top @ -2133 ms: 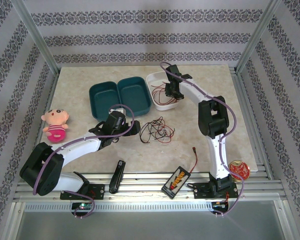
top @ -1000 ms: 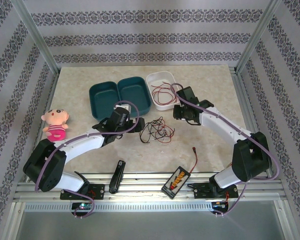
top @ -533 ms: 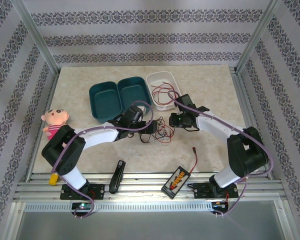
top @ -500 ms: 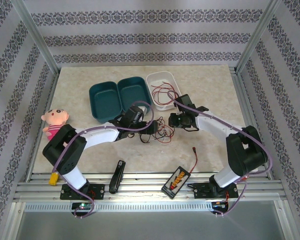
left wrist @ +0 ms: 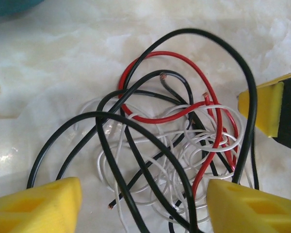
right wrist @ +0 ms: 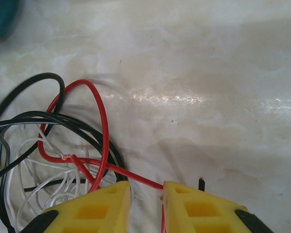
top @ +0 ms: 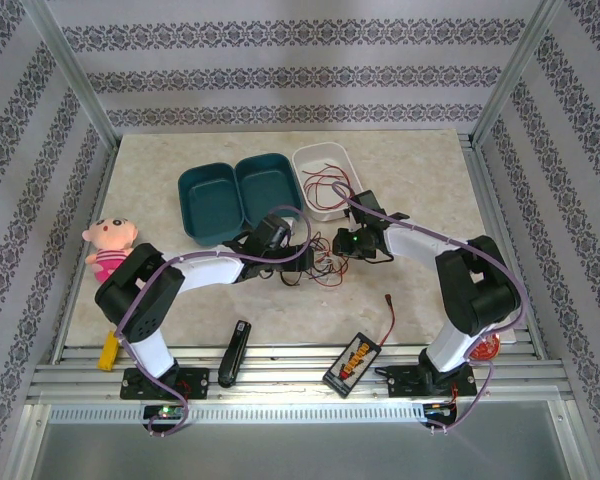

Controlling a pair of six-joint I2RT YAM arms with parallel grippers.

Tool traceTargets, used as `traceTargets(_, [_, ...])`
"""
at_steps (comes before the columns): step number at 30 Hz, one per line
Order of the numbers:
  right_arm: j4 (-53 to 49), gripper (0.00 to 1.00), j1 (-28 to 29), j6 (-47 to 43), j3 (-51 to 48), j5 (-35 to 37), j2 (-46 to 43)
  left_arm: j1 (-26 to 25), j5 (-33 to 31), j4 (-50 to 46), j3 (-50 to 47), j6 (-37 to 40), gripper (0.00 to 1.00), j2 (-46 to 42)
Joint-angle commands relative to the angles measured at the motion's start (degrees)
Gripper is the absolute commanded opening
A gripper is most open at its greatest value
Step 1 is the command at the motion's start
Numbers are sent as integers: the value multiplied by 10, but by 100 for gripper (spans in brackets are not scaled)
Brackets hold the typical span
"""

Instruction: Untangle the cables

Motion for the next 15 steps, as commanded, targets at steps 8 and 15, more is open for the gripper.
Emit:
traceTargets(8, [5,25,-5,5,9,-11,28,3,-2,13,-36,-18,46,-3])
traceTargets(15, [-21,29,7,-14,20,16,36,4,2,7,-33,-17,39,-3])
